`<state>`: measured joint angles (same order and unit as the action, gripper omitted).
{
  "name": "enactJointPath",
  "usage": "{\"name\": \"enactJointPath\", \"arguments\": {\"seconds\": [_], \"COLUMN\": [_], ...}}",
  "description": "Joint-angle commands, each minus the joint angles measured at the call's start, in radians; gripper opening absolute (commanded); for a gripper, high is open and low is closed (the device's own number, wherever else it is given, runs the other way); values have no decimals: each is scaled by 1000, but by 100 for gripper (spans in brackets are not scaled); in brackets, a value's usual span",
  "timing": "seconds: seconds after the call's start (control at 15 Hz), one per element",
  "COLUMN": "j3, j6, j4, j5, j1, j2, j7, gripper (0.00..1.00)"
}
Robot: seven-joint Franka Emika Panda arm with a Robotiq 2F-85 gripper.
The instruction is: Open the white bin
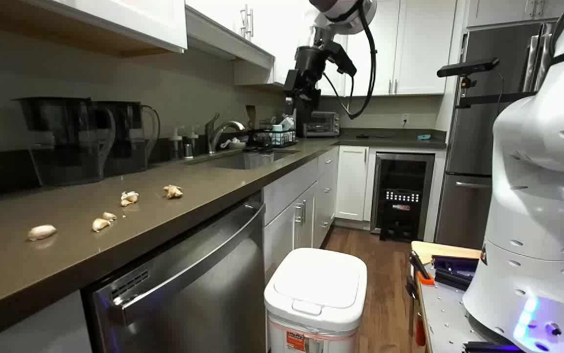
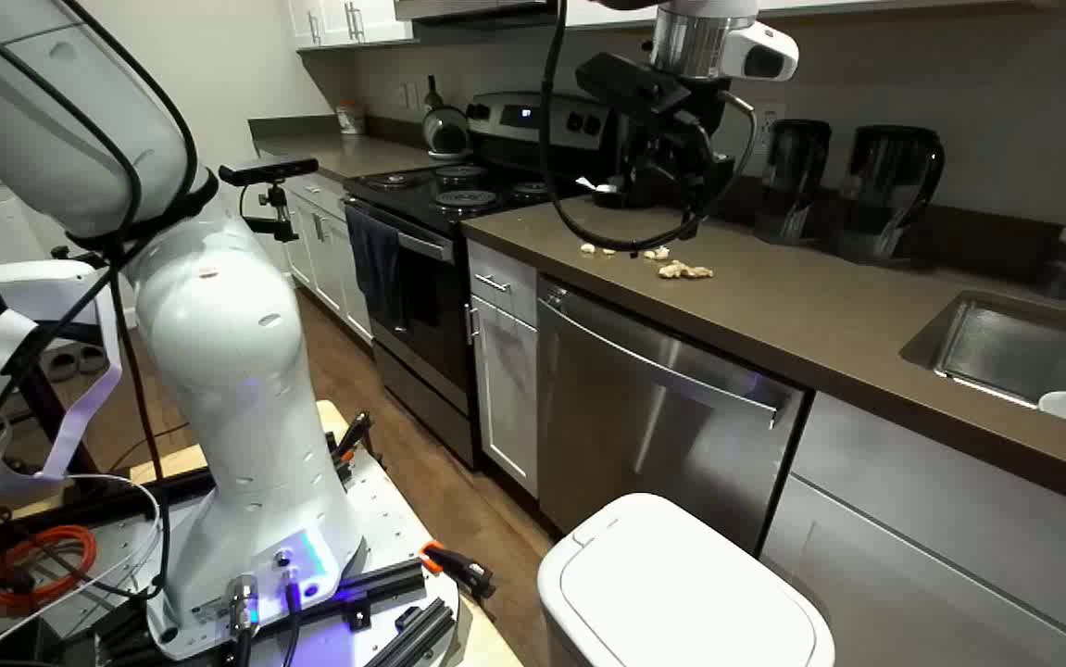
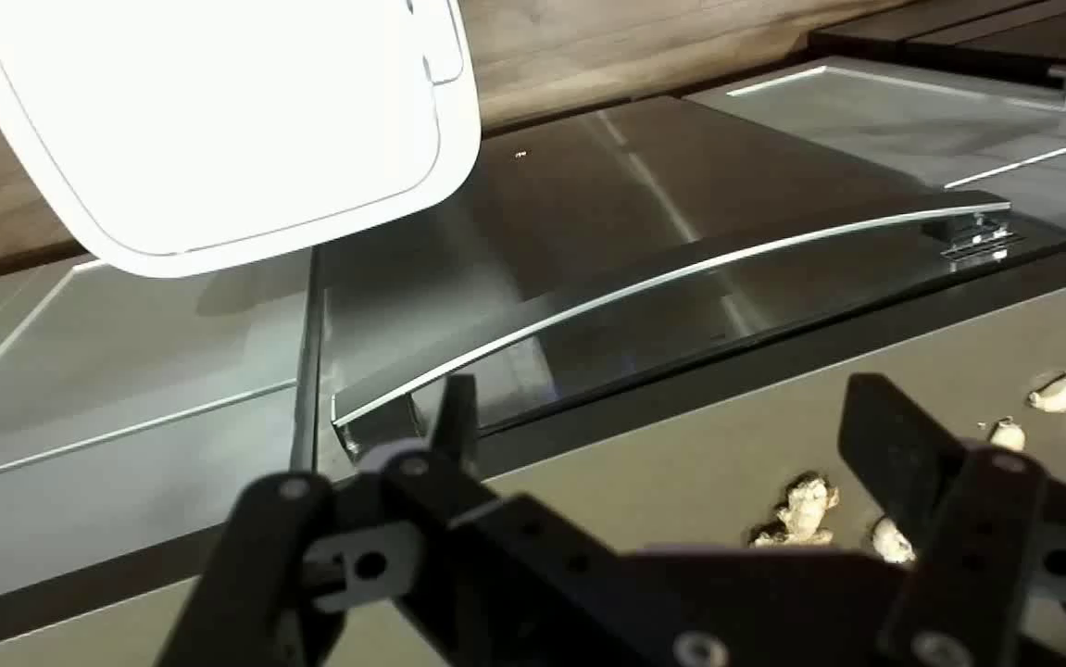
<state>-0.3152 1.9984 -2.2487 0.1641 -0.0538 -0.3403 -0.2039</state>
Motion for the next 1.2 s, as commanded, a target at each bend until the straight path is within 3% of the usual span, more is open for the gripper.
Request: {"name": "enactJointPath", "arguments": {"seconds": [0.0,0.67,1.13], "j3": [29,29,32], "j6": [-5,-5,-89], "j4": [3,3,146], "j5": [12,12,35], "j1": [-34,-34,-34], "j2": [5,5,296], "j7": [-10,-10,-31], "gripper": [100,100,100]}}
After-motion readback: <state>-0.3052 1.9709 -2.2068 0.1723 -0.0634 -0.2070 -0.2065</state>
